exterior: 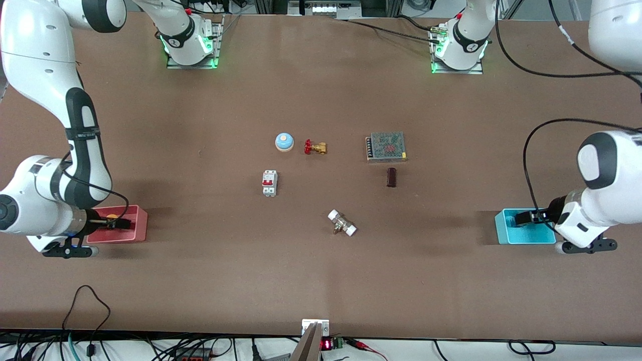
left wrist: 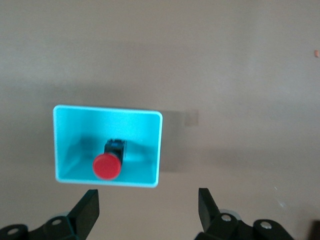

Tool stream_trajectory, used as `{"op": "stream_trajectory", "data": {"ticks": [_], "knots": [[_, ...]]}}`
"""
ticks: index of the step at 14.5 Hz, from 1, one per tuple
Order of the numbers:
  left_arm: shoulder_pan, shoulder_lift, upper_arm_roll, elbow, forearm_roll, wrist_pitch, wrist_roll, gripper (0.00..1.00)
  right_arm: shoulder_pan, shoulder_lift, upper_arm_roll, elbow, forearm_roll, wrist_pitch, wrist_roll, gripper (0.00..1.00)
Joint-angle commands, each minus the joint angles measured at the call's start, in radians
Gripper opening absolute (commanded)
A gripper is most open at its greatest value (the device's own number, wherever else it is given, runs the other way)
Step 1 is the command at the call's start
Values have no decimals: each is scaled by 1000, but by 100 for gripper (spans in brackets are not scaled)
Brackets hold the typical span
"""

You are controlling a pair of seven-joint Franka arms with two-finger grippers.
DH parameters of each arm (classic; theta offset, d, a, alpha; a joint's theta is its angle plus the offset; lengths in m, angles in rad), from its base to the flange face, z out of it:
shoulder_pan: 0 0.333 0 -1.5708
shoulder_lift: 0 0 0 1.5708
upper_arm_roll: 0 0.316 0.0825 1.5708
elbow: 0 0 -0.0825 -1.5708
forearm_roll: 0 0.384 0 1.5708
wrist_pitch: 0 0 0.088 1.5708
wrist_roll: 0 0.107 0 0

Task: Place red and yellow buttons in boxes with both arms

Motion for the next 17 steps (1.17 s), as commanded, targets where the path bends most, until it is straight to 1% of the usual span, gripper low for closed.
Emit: {"op": "stream_trajectory", "data": {"ticks": [1, 4, 6, 7, 8, 10, 11, 13, 15, 17], "knots": [[7, -152, -25, -94, 16, -52, -23, 92, 0, -95, 7, -11, 10, -79, -4, 100], [12, -269, -30, -159, 13, -60, -43, 93, 9, -207, 15, -12, 13, -122, 0, 100], [1, -324, -34, -179, 12, -90, -41, 93, 36, -288, 15, -12, 13, -206, 12, 100], [-37, -350, -19, -185, 9, -103, -41, 93, 47, -322, 15, -12, 14, -251, 32, 100], [-71, -373, 19, -185, 7, -109, -40, 94, 55, -358, 15, -12, 14, -294, 54, 100], [-186, -424, 132, -186, 3, -135, -38, 94, 78, -431, 15, -12, 13, -392, 77, 100], [-212, -451, 159, -186, 1, -153, -27, 94, 81, -470, 15, -12, 11, -446, 91, 100], [-208, -488, 160, -186, -11, -190, 3, 94, 78, -526, 11, -14, 2, -550, 111, 100], [-188, -502, 160, -186, -46, -210, 46, 94, 75, -569, 6, -29, -9, -586, 109, 100], [-176, -525, 160, -188, -57, -213, 52, 94, 82, -634, 10, -93, -86, -571, 103, 100]]}}
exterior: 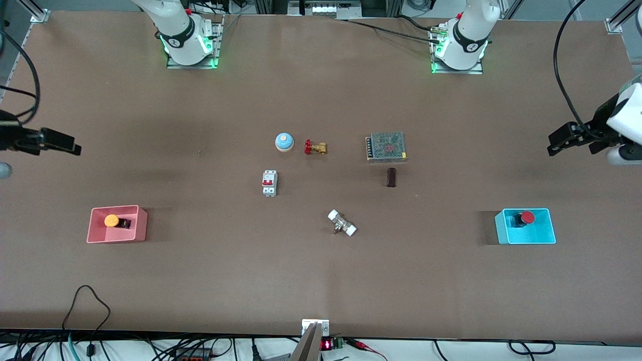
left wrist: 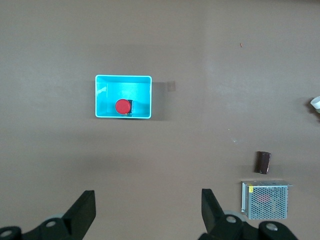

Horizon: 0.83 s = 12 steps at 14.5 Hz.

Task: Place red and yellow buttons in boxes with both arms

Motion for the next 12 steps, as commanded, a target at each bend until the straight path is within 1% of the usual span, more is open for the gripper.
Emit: {"op": "stream_trajectory", "data": {"ticks": [1, 3, 4, 8, 9, 10, 12], "knots": [[7, -48, 9, -34, -25, -6, 39, 94, 14, -109, 10, -131, -71, 33, 13, 100], [9, -71, 9, -47, -25, -12, 66, 94, 26, -172, 12, -214, -77, 88, 13, 100], [10, -85, 9, -50, -27, -13, 79, 96, 28, -189, 13, -234, -78, 96, 13, 100], [10, -99, 9, -53, -25, -24, 79, 97, 28, -232, 15, -270, -78, 90, 18, 100], [10, -99, 9, -53, -25, -27, 79, 97, 28, -237, 15, -274, -78, 86, 18, 100], [10, -99, 9, -53, -25, -30, 79, 100, 28, -238, 15, -276, -77, 85, 18, 100], [12, -96, 9, -53, -25, -26, 79, 100, 26, -239, 13, -276, -77, 83, 18, 100]]}}
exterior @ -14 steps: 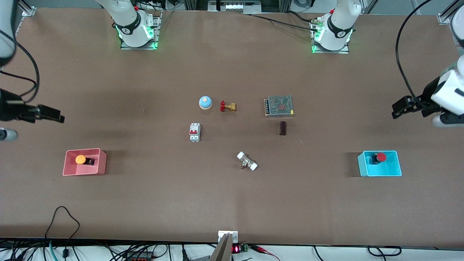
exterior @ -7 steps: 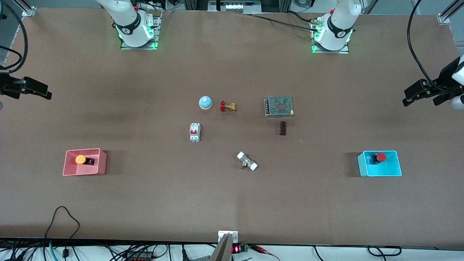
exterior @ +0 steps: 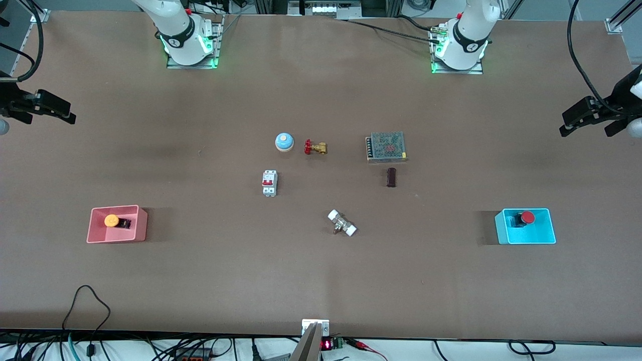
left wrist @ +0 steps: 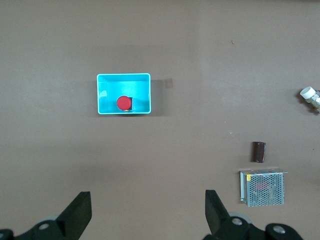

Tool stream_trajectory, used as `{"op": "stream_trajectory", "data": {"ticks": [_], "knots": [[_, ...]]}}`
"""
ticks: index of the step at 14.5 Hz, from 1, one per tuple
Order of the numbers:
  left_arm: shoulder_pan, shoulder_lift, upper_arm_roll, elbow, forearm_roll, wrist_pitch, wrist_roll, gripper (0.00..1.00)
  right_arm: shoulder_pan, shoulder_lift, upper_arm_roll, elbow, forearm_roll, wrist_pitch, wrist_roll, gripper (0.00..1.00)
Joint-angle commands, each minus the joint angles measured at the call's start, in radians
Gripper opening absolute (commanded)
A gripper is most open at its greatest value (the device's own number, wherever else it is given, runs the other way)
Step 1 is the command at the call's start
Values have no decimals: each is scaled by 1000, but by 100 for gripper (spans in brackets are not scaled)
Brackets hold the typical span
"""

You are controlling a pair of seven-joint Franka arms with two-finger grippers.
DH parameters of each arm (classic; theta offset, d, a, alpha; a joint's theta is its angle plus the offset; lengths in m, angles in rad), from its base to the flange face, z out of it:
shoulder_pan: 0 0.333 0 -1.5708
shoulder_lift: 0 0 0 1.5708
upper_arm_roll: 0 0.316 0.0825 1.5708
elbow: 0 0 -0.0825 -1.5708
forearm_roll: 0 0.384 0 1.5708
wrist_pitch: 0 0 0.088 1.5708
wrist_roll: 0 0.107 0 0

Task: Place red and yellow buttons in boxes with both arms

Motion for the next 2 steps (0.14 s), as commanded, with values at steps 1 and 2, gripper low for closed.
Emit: {"op": "stream_trajectory", "data": {"ticks": [1, 2], "knots": [[9, -21, 2, -21, -15, -2, 27, 100, 3, -28, 4, -34, -17, 7, 18, 100], [9, -21, 2, -22, -15, -5, 27, 100, 1, -30, 4, -34, -17, 3, 18, 100]]}}
